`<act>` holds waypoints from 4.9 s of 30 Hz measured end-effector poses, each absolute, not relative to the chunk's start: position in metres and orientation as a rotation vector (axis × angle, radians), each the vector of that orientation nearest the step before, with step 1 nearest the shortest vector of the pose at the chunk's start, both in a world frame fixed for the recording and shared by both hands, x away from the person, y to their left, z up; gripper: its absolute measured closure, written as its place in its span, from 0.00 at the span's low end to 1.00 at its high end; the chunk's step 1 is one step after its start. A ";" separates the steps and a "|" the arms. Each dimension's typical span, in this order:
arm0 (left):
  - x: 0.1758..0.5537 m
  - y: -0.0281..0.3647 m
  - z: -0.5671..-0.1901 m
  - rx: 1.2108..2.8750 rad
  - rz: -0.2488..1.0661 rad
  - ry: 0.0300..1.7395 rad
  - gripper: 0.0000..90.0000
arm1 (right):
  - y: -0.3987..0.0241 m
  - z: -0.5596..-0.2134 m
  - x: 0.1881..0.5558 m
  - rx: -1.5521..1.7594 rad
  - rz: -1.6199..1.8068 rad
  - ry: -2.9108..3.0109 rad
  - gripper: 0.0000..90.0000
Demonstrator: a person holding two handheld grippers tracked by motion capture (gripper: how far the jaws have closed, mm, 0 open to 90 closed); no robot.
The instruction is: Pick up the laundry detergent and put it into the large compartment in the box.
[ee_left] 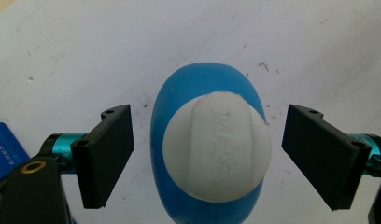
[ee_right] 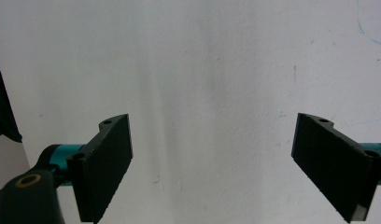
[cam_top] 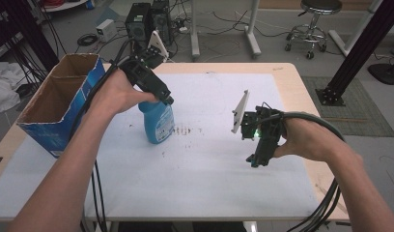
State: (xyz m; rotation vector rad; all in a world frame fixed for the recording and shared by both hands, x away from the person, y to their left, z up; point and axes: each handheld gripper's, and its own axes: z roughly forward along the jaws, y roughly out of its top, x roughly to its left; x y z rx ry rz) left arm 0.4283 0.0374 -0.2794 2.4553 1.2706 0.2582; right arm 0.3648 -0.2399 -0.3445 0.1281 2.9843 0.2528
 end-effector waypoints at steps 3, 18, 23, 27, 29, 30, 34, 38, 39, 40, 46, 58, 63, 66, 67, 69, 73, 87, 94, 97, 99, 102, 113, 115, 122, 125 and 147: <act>0.429 0.038 -0.282 2.459 0.266 1.274 0.19 | -0.240 -0.345 0.365 0.125 0.256 2.984 0.13; 0.429 0.036 -0.284 2.461 0.256 1.273 0.26 | -0.241 -0.346 0.365 0.129 0.255 2.986 0.13; 0.429 0.036 -0.285 2.458 0.250 1.274 0.28 | -0.241 -0.347 0.366 0.134 0.249 2.990 0.13; 0.430 0.036 -0.285 2.466 0.250 1.275 0.30 | -0.242 -0.347 0.366 0.134 0.245 2.992 0.13; 0.430 0.036 -0.285 2.464 0.260 1.278 0.32 | -0.241 -0.347 0.366 0.132 0.241 2.992 0.13; 0.430 0.036 -0.285 2.466 0.259 1.277 0.32 | -0.241 -0.347 0.366 0.128 0.244 2.991 0.13; 0.430 0.036 -0.286 2.466 0.246 1.282 0.34 | -0.241 -0.347 0.365 0.144 0.239 2.993 0.13; 0.430 0.036 -0.286 2.471 0.241 1.281 0.36 | -0.241 -0.347 0.365 0.142 0.238 2.993 0.13; 0.430 0.036 -0.287 2.469 0.240 1.280 0.37 | -0.241 -0.347 0.365 0.147 0.235 2.992 0.13; 0.431 0.036 -0.287 2.470 0.241 1.280 0.37 | -0.241 -0.347 0.365 0.146 0.235 2.993 0.13; 0.431 0.035 -0.287 2.480 0.251 1.275 0.40 | -0.241 -0.348 0.366 0.138 0.253 2.992 0.13; 0.431 0.035 -0.287 2.480 0.257 1.278 0.42 | -0.243 -0.348 0.366 0.152 0.240 2.995 0.13; 0.432 0.035 -0.287 2.481 0.253 1.273 0.42 | -0.243 -0.349 0.366 0.146 0.243 2.990 0.13; 0.432 0.035 -0.287 2.487 0.248 1.266 0.43 | -0.243 -0.348 0.366 0.147 0.240 2.989 0.13; 0.432 0.035 -0.287 2.487 0.248 1.266 0.43 | -0.243 -0.348 0.366 0.143 0.242 2.989 0.13; 0.433 0.035 -0.286 2.494 0.240 1.261 0.43 | -0.243 -0.348 0.366 0.143 0.247 2.990 0.13; 0.435 0.036 -0.284 2.533 0.217 1.247 0.43 | -0.243 -0.348 0.366 0.151 0.238 2.994 0.13; 0.442 0.040 -0.228 2.562 0.247 1.191 0.43 | -0.240 -0.351 0.369 0.140 0.242 2.993 0.13; 0.448 0.043 -0.199 2.607 0.220 1.152 0.43 | -0.240 -0.351 0.369 0.144 0.230 2.986 0.13; 0.450 0.046 -0.186 2.616 0.215 1.142 0.43 | -0.241 -0.352 0.368 0.155 0.231 2.989 0.13; 0.450 0.047 -0.178 2.608 0.215 1.141 0.43 | -0.241 -0.352 0.369 0.156 0.227 2.991 0.13; 0.450 0.051 -0.163 2.622 0.216 1.130 0.43 | -0.241 -0.353 0.369 0.151 0.229 2.982 0.13; 0.446 0.078 -0.118 2.616 0.262 1.148 0.43 | -0.242 -0.350 0.367 0.150 0.245 2.972 0.13; 0.446 0.081 -0.115 2.620 0.262 1.151 0.43 | -0.242 -0.350 0.367 0.150 0.247 2.971 0.13; 0.440 0.113 -0.101 2.585 0.274 1.202 0.43 | -0.242 -0.351 0.366 0.151 0.252 2.969 0.13; 0.437 0.126 -0.095 2.568 0.285 1.219 0.43 | -0.242 -0.351 0.366 0.156 0.244 2.971 0.13; 0.418 0.200 -0.077 2.552 0.310 1.293 0.43 | -0.243 -0.356 0.366 0.172 0.239 2.972 0.13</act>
